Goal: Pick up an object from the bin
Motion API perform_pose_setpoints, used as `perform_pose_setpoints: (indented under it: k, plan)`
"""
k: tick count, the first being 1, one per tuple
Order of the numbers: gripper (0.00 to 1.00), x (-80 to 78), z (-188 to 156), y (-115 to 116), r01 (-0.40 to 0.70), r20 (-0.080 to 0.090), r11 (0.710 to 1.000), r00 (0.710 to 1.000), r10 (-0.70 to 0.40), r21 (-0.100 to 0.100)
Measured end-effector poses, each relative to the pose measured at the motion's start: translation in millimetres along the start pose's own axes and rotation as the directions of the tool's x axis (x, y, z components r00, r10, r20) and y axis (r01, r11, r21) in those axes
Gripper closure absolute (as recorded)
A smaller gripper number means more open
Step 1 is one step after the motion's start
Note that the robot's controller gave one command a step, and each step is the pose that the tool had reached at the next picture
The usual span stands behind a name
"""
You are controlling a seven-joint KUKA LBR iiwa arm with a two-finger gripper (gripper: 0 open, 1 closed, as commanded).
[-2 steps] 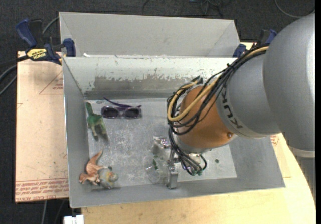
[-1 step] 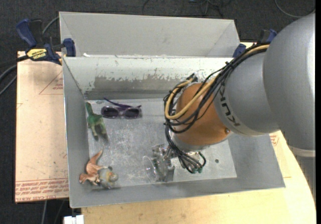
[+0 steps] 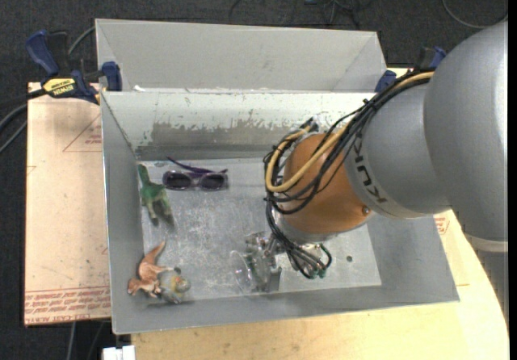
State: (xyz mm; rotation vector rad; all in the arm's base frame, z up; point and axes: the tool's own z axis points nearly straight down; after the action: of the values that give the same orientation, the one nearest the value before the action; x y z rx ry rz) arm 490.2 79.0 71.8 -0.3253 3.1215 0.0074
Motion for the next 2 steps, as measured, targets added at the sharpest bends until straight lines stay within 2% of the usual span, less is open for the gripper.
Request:
perform_pose_setpoints:
  k: [1, 2]
  plan:
    - [1.0, 6.1, -62.7, -0.3, 0.01, 0.002, 1.0, 1.0, -0.01, 0.0]
    - [1.0, 6.1, -62.7, -0.2, 0.011, 0.002, 1.0, 1.0, -0.011, 0.0]
